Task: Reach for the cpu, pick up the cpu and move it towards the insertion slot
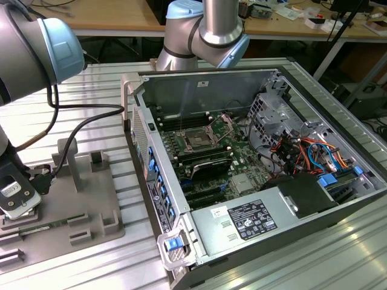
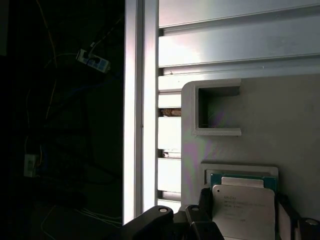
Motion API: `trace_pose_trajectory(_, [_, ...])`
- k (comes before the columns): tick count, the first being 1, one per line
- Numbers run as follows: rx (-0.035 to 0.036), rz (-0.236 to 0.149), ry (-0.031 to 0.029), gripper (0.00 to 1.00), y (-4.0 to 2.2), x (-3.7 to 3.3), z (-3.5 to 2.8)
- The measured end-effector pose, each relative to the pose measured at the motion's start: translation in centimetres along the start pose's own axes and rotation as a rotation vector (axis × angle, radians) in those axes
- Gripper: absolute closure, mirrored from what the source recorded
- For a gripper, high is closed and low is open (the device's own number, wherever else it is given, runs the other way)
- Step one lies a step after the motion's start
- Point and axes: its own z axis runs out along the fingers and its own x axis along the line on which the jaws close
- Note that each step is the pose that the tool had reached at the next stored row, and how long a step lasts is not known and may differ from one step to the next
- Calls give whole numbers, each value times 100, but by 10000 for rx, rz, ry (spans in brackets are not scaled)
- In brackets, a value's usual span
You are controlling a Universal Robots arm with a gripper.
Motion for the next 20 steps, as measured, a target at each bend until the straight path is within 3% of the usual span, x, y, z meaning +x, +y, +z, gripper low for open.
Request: trace_pose_trajectory(20, [0, 0, -1, 45, 2, 0, -61])
